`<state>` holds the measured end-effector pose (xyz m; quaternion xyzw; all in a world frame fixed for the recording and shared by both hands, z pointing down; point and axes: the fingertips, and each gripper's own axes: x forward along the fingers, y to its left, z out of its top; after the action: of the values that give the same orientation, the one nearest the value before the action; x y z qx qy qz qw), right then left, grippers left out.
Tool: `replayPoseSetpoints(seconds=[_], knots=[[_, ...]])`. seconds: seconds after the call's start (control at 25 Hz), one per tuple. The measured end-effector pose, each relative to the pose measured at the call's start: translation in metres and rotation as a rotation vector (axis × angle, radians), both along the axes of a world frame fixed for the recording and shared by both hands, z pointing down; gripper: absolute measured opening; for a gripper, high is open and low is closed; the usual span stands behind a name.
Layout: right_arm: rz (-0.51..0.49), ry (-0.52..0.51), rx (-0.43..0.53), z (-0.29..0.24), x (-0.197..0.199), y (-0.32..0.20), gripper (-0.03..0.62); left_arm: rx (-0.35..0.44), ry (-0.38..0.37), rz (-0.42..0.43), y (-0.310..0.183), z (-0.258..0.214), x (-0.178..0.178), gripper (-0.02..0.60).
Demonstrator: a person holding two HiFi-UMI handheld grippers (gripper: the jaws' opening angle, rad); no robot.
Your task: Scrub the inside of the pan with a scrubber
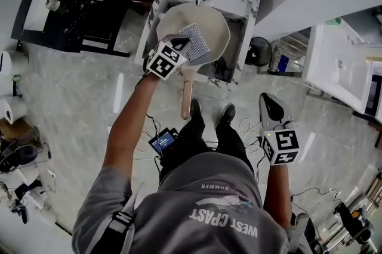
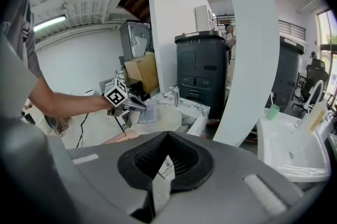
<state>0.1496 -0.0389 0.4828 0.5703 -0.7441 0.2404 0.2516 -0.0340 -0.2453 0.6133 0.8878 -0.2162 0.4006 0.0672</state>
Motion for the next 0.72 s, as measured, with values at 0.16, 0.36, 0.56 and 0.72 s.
replayPoseSetpoints(seconds=[0.16, 0.36, 0.56, 0.72], knots=[[0.019, 0.01, -0.016, 0.004, 0.003, -0.002, 0.002, -0.014, -0.074, -0.036, -0.034, 0.023, -0.025, 0.006], [0.037, 0.014, -0.044, 0.01, 0.006, -0.002, 0.002, -0.033, -0.181, -0.031, -0.057, 0.053, -0.045, 0.006], [0.03, 0.01, -0.049, 0.017, 0.005, -0.011, 0.002, -0.023, -0.301, 0.041, -0.058, 0.078, -0.047, 0.008], [0.007, 0.004, -0.055, 0.021, -0.003, -0.013, 0.002, -0.024, -0.403, 0.111, -0.053, 0.098, -0.051, 0.008]])
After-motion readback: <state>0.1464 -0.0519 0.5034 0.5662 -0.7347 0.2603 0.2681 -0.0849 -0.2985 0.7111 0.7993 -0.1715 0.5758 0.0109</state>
